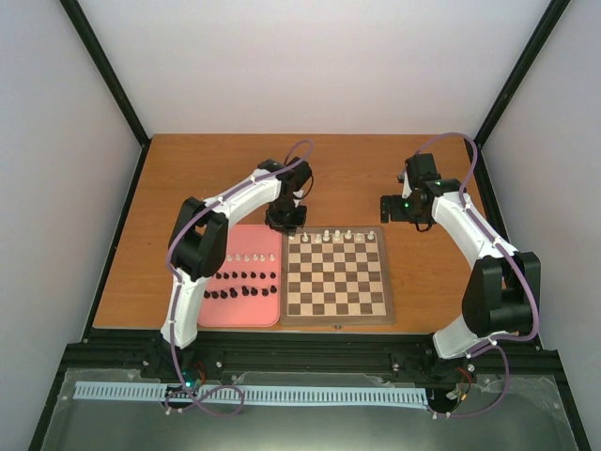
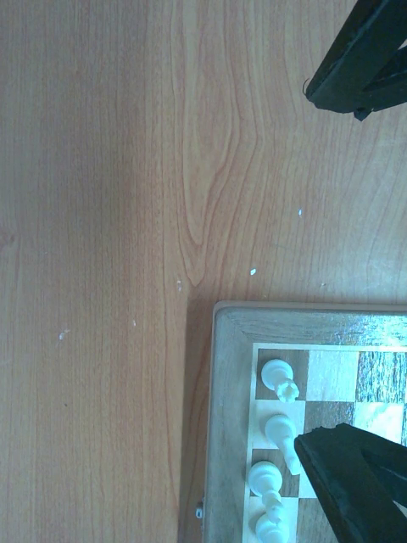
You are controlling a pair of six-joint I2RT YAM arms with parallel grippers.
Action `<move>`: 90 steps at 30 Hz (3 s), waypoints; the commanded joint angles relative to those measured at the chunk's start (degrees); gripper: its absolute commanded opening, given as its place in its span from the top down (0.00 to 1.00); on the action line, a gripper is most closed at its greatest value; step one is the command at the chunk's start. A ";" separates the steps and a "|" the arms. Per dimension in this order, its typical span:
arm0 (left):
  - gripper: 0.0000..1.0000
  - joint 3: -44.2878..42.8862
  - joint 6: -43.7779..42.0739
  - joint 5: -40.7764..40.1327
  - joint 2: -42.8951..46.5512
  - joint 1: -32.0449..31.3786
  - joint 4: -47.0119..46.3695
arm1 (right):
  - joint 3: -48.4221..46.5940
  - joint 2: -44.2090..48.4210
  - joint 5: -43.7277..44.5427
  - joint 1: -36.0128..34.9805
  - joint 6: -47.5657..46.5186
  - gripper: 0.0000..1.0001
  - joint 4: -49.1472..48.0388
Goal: Set up the chess pieces on the board
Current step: Place the chess piece on the chessboard, then pick up the chess piece from the storage box.
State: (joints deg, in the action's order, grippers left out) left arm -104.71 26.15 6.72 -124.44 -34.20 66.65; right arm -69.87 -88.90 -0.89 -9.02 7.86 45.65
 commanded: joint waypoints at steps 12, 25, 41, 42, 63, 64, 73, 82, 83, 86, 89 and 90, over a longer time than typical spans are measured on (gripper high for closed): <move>0.95 -1.82 0.57 1.61 -1.60 -1.05 0.23 | 1.07 1.45 0.35 0.49 -0.04 0.00 0.05; 0.81 -2.17 0.74 1.13 -1.86 -1.31 -0.03 | 1.59 1.67 0.25 0.49 0.05 0.00 -0.12; 0.65 -6.75 -0.24 -2.32 -1.57 -1.31 2.65 | 1.17 1.71 0.05 0.49 -0.11 0.00 0.14; 0.64 -7.08 -0.42 -3.09 -1.36 -1.27 2.96 | 1.15 1.72 0.01 0.49 -0.14 0.00 0.21; 0.55 23.45 3.29 -6.86 25.85 16.16 -3.48 | 1.26 1.79 -0.91 0.49 -0.39 0.00 0.23; 0.55 24.83 3.41 -7.29 27.23 18.01 -3.80 | 1.30 1.88 -0.92 0.49 -0.41 0.00 0.15; 0.77 34.12 1.83 -3.38 29.98 29.82 -6.66 | 1.88 1.94 -1.66 0.49 0.04 0.00 -0.22; 0.77 38.71 2.81 -0.51 28.53 32.32 -9.83 | 2.47 2.42 -1.30 0.49 -0.12 0.00 0.04; 0.77 38.97 2.77 -0.36 28.28 32.30 -9.87 | 2.46 2.42 -1.19 0.49 -0.12 0.00 0.11; 0.77 39.91 2.76 0.01 27.72 32.42 -10.19 | 2.31 2.33 -1.13 0.49 -0.16 0.00 0.14; 0.77 40.81 2.94 0.77 27.52 32.42 -10.71 | 2.37 2.33 -1.17 0.49 -0.06 0.00 0.07; 0.77 40.95 2.94 0.85 27.26 32.41 -10.70 | 2.41 2.26 -1.21 0.49 -0.04 0.00 0.05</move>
State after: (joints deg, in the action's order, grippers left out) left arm -64.45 28.36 6.04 -96.18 -2.31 57.19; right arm -67.96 -88.14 -2.22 -9.02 7.84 45.63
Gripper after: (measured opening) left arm 0.231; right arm 1.000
